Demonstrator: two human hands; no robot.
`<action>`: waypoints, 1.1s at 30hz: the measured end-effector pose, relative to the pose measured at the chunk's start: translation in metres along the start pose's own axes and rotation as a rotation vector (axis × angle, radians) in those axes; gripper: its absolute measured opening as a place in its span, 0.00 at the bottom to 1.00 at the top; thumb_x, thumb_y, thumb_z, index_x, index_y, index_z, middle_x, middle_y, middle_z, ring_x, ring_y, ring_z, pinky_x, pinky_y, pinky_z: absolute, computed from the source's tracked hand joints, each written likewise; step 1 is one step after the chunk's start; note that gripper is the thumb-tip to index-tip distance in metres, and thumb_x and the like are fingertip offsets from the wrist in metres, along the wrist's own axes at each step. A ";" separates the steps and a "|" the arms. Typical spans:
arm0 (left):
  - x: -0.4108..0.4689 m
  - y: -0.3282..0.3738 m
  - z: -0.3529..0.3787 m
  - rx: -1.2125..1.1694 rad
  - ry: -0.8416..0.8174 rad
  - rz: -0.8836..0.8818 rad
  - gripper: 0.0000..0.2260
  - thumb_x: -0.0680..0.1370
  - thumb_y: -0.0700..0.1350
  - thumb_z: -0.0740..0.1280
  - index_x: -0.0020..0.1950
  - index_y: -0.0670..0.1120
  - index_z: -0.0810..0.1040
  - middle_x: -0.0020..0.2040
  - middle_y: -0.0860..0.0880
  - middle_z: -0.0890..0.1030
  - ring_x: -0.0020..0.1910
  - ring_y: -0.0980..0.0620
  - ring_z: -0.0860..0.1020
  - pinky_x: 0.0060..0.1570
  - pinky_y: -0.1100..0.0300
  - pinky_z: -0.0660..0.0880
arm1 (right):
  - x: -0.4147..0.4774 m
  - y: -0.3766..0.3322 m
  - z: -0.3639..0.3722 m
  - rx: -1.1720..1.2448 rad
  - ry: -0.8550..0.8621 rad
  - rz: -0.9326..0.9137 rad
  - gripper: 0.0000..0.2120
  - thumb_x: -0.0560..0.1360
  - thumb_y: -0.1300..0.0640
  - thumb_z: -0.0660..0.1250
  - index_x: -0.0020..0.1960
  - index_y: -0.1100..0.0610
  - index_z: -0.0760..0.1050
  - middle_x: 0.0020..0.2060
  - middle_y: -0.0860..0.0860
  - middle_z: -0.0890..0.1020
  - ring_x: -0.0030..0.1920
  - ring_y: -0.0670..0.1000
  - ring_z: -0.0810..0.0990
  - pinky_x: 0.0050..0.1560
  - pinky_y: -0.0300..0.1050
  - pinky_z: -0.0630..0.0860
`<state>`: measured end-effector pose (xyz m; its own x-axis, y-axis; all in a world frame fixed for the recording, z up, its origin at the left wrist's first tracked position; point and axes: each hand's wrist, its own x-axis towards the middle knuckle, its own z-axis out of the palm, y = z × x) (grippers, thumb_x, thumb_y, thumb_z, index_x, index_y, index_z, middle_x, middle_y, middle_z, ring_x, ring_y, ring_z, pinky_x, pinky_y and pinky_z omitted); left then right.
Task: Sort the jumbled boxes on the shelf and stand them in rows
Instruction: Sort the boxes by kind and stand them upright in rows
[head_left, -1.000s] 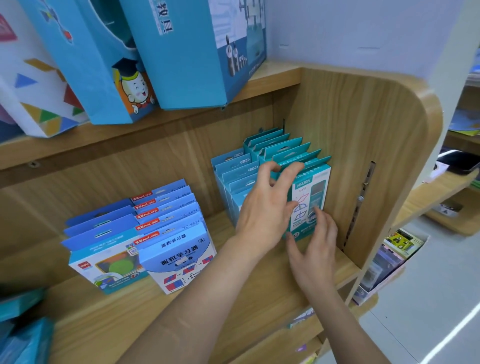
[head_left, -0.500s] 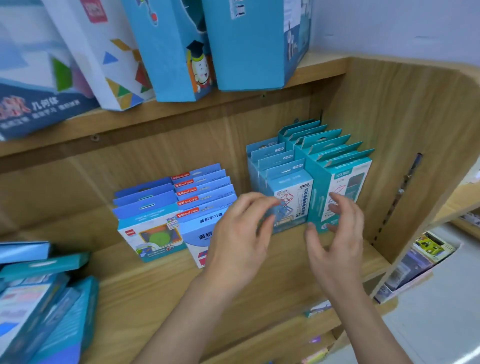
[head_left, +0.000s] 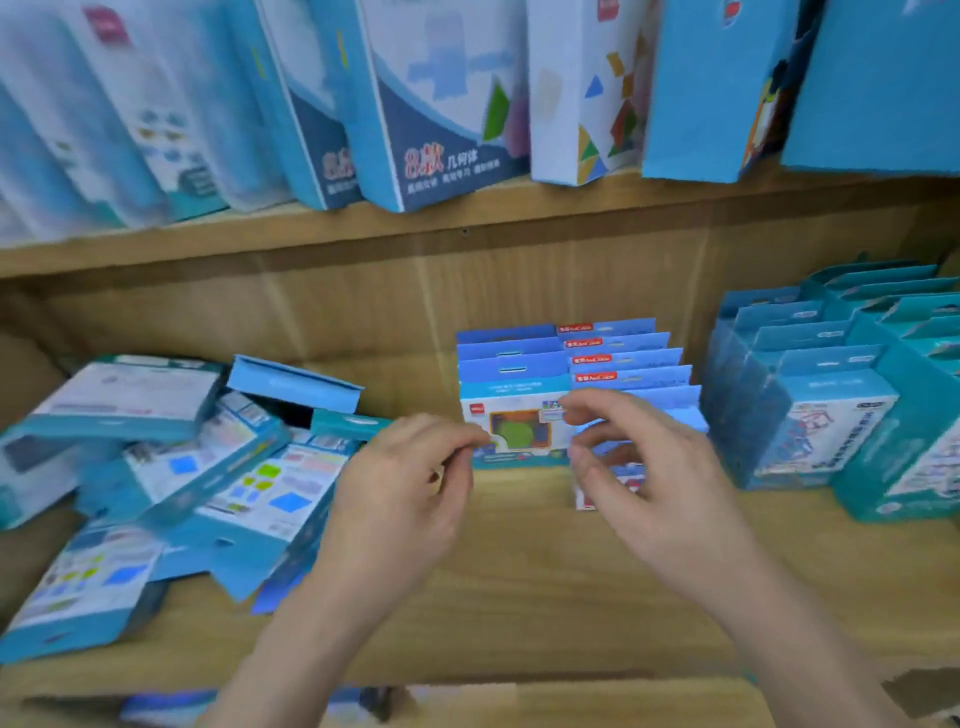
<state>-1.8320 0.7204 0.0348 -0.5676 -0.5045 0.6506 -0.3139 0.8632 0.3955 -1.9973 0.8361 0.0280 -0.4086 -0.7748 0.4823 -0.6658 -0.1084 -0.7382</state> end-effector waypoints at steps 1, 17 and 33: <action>-0.004 -0.013 -0.015 0.036 0.004 -0.013 0.08 0.74 0.44 0.63 0.46 0.48 0.82 0.42 0.55 0.81 0.40 0.58 0.77 0.43 0.61 0.74 | 0.006 -0.008 0.015 -0.009 -0.044 -0.019 0.14 0.72 0.54 0.63 0.57 0.47 0.75 0.48 0.36 0.78 0.47 0.43 0.79 0.48 0.46 0.77; -0.090 -0.161 -0.132 0.267 -0.566 -0.285 0.36 0.64 0.69 0.66 0.69 0.57 0.68 0.69 0.57 0.69 0.68 0.55 0.67 0.66 0.59 0.66 | 0.024 -0.062 0.192 -0.241 -0.581 -0.164 0.35 0.69 0.40 0.70 0.72 0.45 0.62 0.70 0.45 0.65 0.71 0.46 0.61 0.71 0.40 0.58; -0.116 -0.211 -0.119 0.355 -0.372 -0.024 0.18 0.70 0.45 0.72 0.59 0.52 0.76 0.62 0.49 0.78 0.58 0.45 0.78 0.50 0.48 0.79 | 0.038 -0.059 0.216 0.119 -0.148 0.034 0.12 0.77 0.43 0.61 0.55 0.45 0.79 0.46 0.48 0.85 0.47 0.49 0.81 0.48 0.43 0.76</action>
<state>-1.6093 0.5946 -0.0475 -0.7695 -0.5383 0.3437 -0.5321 0.8380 0.1211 -1.8387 0.6783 -0.0115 -0.3278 -0.8614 0.3881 -0.5712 -0.1465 -0.8077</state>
